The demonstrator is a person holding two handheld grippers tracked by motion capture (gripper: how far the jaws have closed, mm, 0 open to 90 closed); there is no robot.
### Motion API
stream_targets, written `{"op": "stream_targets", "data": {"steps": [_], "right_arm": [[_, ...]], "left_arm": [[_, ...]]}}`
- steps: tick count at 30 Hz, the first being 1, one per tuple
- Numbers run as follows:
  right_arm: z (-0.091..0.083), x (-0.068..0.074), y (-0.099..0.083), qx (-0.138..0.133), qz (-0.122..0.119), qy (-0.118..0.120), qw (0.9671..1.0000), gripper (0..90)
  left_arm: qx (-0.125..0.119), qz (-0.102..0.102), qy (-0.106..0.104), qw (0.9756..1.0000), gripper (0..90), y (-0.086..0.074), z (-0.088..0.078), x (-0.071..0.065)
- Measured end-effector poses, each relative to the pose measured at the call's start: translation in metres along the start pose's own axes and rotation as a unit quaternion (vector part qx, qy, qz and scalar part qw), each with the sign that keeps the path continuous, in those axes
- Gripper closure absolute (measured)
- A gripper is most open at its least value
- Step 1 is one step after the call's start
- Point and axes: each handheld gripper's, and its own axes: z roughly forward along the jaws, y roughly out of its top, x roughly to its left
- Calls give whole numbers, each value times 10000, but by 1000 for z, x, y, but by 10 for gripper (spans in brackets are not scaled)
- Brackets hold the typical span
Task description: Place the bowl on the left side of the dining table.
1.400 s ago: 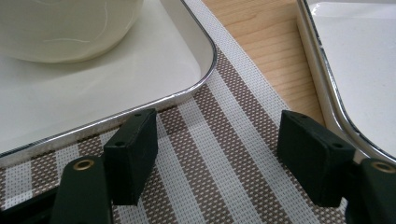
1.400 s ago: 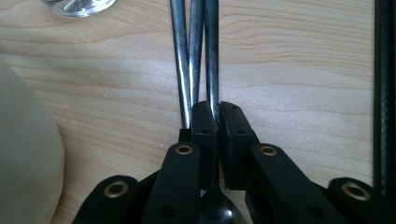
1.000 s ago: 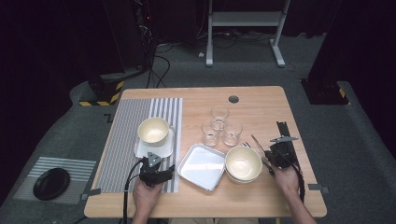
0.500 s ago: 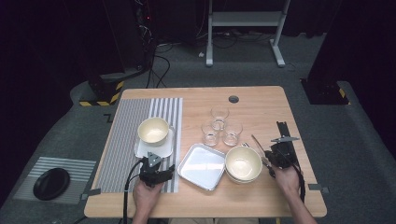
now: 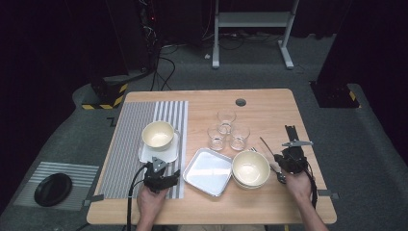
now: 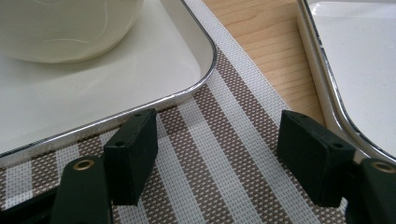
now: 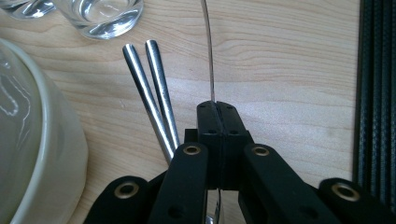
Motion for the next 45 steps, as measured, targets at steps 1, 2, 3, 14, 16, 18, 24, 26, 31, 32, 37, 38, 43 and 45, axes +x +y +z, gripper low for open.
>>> {"op": "stream_targets", "data": {"steps": [1,2,3,14,16,18,24,26,31,32,37,38,43,45], "right_arm": [[0,-1,0,-52,-50,9,10000,899],[-1,-2,0,-79,-43,19,10000,899],[-2,-2,-1,-109,-57,26,9999,899],[-9,-3,-2,-189,-99,107,9997,900],[-11,-3,-1,-220,-146,116,9996,900],[-12,-3,0,-220,-161,129,9995,900],[-17,-4,-1,-290,-200,172,9992,899],[-20,-5,-1,-334,-204,165,9991,899],[-26,-8,-3,-373,-219,164,9989,900],[-27,-8,-4,-373,-203,170,9990,900],[-31,-10,-5,-432,-277,202,9985,899],[-32,-10,-5,-437,-252,233,9985,900],[-35,-10,-5,-472,-297,280,9981,900],[-35,-10,-6,-491,-322,289,9979,900]], "left_arm": [[-3,-6,0,10000,297,0,0,0],[0,-3,-1,10000,297,0,0,0],[-2,-6,-1,10000,297,0,0,0],[17,123,-6,9999,297,1,0,2],[25,124,-4,9999,297,1,0,2],[9,114,-8,9999,297,0,0,2],[4,111,-18,9999,296,0,0,2],[6,113,-17,9999,296,0,0,2],[8,117,-12,9999,295,0,0,2],[8,116,-9,9999,295,0,0,2],[16,118,-4,9999,296,0,0,2],[16,119,-4,9999,296,0,0,2],[-3,-11,-1,10000,295,0,0,0],[-3,-12,0,10000,295,0,0,0]]}}
